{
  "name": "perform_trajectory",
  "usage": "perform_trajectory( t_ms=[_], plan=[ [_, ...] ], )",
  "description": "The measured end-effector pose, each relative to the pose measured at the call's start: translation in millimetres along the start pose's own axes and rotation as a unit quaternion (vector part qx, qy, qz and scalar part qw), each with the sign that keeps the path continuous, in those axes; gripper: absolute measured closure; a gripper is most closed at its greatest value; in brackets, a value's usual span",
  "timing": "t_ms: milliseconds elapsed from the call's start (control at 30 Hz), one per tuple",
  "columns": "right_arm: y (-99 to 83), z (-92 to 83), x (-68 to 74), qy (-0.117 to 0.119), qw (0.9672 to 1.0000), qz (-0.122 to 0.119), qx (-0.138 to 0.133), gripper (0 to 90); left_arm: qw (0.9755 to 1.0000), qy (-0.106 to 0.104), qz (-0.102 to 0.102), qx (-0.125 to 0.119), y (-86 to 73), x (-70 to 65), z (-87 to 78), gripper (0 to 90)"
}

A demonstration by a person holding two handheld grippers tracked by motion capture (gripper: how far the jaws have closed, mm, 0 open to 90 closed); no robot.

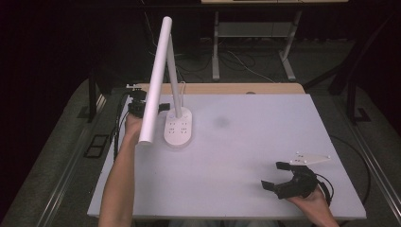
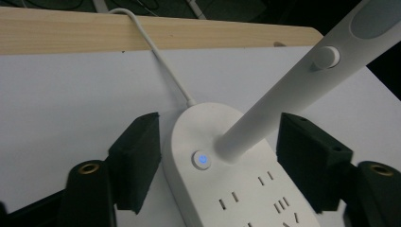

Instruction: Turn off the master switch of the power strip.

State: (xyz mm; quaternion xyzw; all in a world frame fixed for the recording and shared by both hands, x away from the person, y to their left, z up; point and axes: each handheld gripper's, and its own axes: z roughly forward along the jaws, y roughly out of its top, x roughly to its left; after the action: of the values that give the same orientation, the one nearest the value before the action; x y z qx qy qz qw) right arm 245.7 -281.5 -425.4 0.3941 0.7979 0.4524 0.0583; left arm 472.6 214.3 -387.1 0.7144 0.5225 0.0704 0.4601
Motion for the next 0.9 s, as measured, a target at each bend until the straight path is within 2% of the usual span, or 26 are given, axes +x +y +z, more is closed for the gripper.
perform_trajectory(
  t_ms=[33,67,100,233,400,533,900],
  plan=[
    [-0.1,0.2,0.0,0.000,1.0000,-0.002,0.001,0.1,1.0000,0.004,0.000,0.002,-0.3,0.1,1.3,40.1],
    [-0.1,0.2,0.0,0.000,1.0000,-0.002,0.001,0.1,1.0000,0.007,-0.001,0.003,-0.8,-0.1,2.6,40.1],
    [-0.1,0.5,-0.1,0.000,1.0000,-0.003,0.000,0.1,1.0000,0.003,0.005,0.003,-1.0,0.8,4.2,43.8],
    [-0.1,0.5,0.0,0.000,1.0000,-0.003,0.001,0.1,1.0000,-0.004,0.005,0.005,-2.6,-0.6,10.6,56.2],
    [-0.1,0.8,0.2,0.000,1.0000,-0.003,0.002,0.1,0.9999,-0.009,0.003,0.007,-4.6,-1.5,17.7,62.0],
    [-0.1,0.9,0.3,0.001,1.0000,-0.004,0.002,0.1,0.9998,-0.012,0.001,0.017,-7.2,-1.7,24.1,70.6],
    [0.0,1.0,0.6,0.001,1.0000,-0.002,0.003,0.1,0.9994,0.004,0.001,0.034,-12.5,1.1,35.6,86.5]
  ],
)
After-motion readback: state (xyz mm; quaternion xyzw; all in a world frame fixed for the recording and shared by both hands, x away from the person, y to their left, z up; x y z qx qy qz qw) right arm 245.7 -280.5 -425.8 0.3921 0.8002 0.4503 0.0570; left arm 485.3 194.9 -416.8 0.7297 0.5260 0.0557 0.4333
